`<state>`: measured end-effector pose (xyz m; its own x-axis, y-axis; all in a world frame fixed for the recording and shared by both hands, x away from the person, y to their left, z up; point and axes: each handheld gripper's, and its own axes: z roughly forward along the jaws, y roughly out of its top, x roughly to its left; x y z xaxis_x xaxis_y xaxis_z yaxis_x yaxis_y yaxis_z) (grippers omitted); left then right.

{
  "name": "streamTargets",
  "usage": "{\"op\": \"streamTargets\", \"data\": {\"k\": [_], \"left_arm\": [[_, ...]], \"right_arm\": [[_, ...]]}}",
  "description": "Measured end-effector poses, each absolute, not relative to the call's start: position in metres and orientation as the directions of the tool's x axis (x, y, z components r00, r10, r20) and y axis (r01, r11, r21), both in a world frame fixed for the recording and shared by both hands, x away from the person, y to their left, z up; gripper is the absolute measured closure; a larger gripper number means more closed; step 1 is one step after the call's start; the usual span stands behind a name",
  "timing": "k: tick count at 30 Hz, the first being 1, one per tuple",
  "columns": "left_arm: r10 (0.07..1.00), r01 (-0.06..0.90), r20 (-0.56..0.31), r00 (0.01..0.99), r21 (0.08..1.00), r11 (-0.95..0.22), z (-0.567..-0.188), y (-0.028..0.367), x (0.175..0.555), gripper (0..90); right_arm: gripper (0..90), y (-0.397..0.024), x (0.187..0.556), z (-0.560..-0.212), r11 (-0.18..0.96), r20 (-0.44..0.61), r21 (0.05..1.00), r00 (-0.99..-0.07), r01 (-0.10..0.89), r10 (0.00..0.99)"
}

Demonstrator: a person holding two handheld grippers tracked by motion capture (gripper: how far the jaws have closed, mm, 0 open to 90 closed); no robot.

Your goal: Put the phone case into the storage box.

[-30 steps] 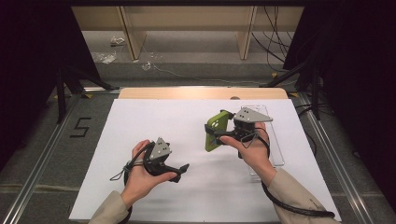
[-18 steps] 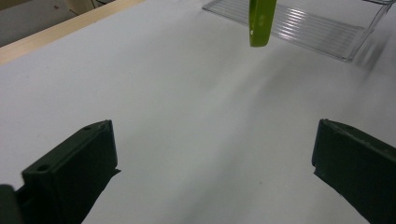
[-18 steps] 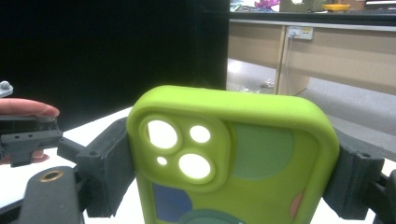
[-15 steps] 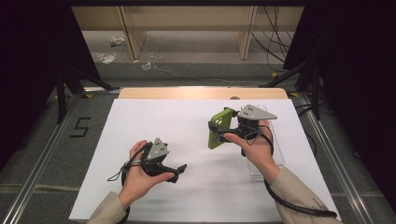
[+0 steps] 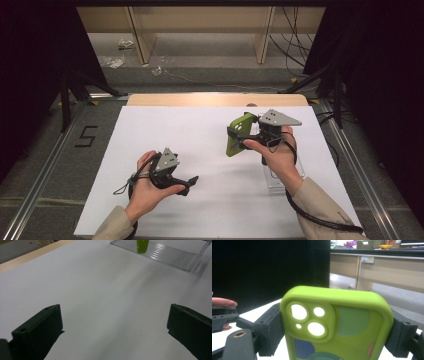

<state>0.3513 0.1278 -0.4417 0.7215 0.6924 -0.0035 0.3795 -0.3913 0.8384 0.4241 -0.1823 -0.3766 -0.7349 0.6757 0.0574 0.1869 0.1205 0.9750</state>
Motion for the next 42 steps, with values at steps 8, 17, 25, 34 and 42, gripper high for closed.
{"op": "streamTargets", "data": {"k": [8,17,25,34,42], "left_arm": [[0.694,0.381,-0.003,0.720,0.837,-0.393,-0.442,0.130,0.351,0.0],[0.699,0.381,-0.005,0.715,0.841,-0.385,-0.441,0.132,0.351,0.0],[0.697,0.383,-0.006,0.717,0.838,-0.388,-0.442,0.131,0.351,0.0],[0.699,0.384,-0.005,0.715,0.839,-0.386,-0.441,0.132,0.351,0.0],[0.705,0.384,-0.007,0.709,0.842,-0.378,-0.441,0.135,0.351,0.0]], "right_arm": [[17.9,-0.188,0.425,-0.373,0.112,0.057,0.977,-0.726,0.182,0.686],[17.9,-0.195,0.428,-0.368,0.099,0.060,0.979,-0.714,0.179,0.698],[17.9,-0.201,0.429,-0.364,0.088,0.060,0.981,-0.703,0.173,0.708],[17.9,-0.208,0.431,-0.361,0.077,0.063,0.982,-0.692,0.170,0.720],[17.9,-0.214,0.433,-0.359,0.073,0.062,0.983,-0.682,0.167,0.729]]}}
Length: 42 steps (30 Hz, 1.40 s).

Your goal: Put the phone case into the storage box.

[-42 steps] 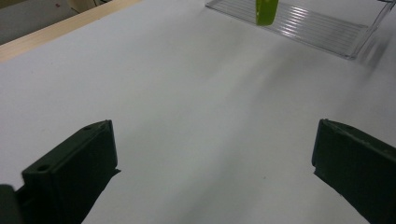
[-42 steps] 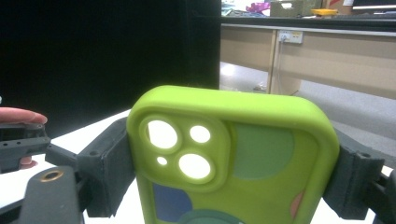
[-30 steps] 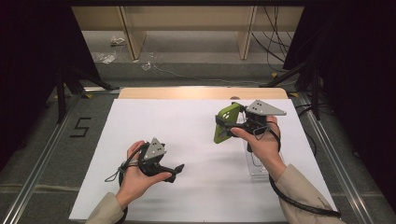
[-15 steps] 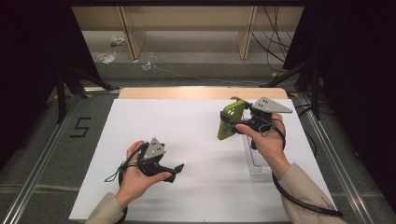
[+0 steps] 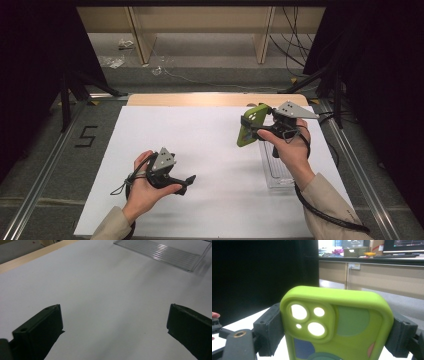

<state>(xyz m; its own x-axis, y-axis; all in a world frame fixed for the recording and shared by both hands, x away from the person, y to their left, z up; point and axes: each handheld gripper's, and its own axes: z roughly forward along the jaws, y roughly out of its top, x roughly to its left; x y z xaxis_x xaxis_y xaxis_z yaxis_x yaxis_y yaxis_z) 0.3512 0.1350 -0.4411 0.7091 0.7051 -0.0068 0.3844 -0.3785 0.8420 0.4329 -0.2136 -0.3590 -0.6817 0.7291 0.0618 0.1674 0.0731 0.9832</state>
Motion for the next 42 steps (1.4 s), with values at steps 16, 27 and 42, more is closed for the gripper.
{"op": "streamTargets", "data": {"k": [16,27,42], "left_arm": [[0.707,0.386,-0.006,0.707,0.841,-0.379,-0.441,0.140,0.351,0.0],[0.709,0.389,-0.008,0.705,0.840,-0.378,-0.442,0.144,0.350,0.0],[0.716,0.397,-0.013,0.698,0.840,-0.371,-0.444,0.149,0.348,0.0]], "right_arm": [[17.9,-0.226,0.436,-0.355,0.053,0.069,0.985,-0.658,0.163,0.750],[17.9,-0.236,0.439,-0.351,0.040,0.069,0.987,-0.636,0.155,0.769],[17.9,-0.251,0.443,-0.349,0.022,0.076,0.988,-0.601,0.155,0.795]]}}
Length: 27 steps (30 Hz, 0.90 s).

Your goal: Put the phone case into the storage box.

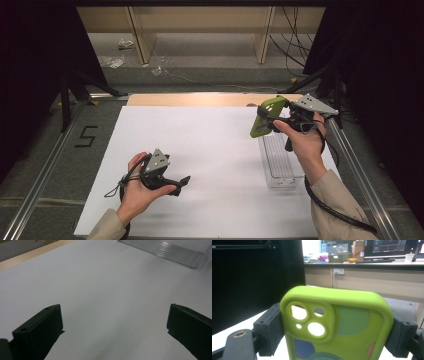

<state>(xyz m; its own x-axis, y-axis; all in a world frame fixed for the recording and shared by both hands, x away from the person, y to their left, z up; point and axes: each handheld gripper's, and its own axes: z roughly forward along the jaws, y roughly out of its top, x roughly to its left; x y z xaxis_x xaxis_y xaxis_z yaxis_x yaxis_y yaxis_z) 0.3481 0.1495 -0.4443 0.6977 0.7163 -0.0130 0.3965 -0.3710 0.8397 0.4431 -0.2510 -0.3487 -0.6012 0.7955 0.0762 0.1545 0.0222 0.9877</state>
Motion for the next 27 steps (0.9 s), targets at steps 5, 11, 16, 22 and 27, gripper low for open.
{"op": "streamTargets", "data": {"k": [5,11,16,22,27], "left_arm": [[0.720,0.397,-0.012,0.694,0.840,-0.369,-0.444,0.151,0.348,0.0],[0.723,0.400,-0.015,0.691,0.841,-0.365,-0.445,0.153,0.348,0.0],[0.725,0.402,-0.015,0.688,0.840,-0.364,-0.445,0.154,0.347,0.0],[0.728,0.403,-0.017,0.686,0.841,-0.360,-0.446,0.155,0.347,0.0],[0.727,0.405,-0.018,0.686,0.840,-0.361,-0.446,0.156,0.347,0.0]], "right_arm": [[17.9,-0.255,0.445,-0.349,0.018,0.078,0.988,-0.592,0.154,0.802],[17.9,-0.261,0.446,-0.348,0.010,0.080,0.988,-0.574,0.151,0.815],[17.9,-0.266,0.448,-0.349,0.008,0.081,0.988,-0.563,0.154,0.823],[17.9,-0.271,0.450,-0.349,0.004,0.083,0.988,-0.547,0.156,0.833],[17.9,-0.275,0.451,-0.350,0.003,0.082,0.988,-0.535,0.156,0.841]]}}
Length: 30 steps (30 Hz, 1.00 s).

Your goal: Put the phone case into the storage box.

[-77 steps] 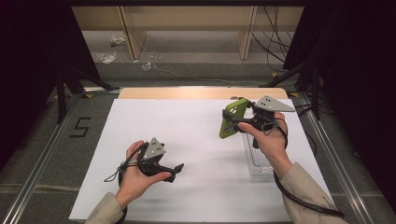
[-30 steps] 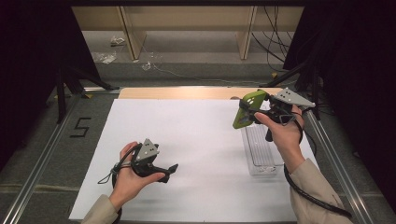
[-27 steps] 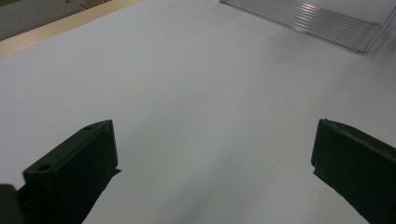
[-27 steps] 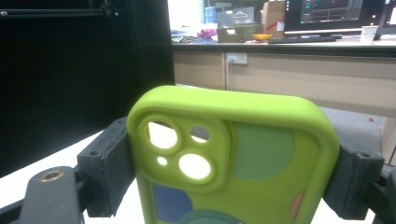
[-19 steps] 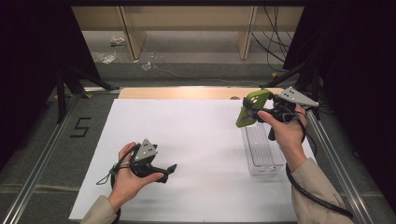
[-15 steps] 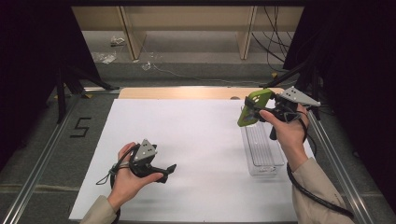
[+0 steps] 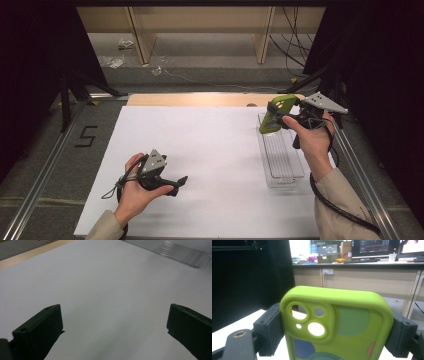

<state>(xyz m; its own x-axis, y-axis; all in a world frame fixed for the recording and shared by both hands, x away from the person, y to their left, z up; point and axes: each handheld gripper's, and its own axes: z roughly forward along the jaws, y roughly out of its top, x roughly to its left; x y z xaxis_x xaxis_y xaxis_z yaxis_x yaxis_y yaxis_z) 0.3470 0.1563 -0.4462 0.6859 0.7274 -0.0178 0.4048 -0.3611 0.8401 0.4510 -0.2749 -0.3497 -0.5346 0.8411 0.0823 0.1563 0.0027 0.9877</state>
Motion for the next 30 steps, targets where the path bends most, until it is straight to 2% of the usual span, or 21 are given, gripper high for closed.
{"op": "streamTargets", "data": {"k": [30], "left_arm": [[0.730,0.410,-0.023,0.683,0.839,-0.358,-0.448,0.157,0.347,0.0]], "right_arm": [[17.9,-0.287,0.460,-0.360,0.013,0.075,0.984,-0.479,0.178,0.874]]}}
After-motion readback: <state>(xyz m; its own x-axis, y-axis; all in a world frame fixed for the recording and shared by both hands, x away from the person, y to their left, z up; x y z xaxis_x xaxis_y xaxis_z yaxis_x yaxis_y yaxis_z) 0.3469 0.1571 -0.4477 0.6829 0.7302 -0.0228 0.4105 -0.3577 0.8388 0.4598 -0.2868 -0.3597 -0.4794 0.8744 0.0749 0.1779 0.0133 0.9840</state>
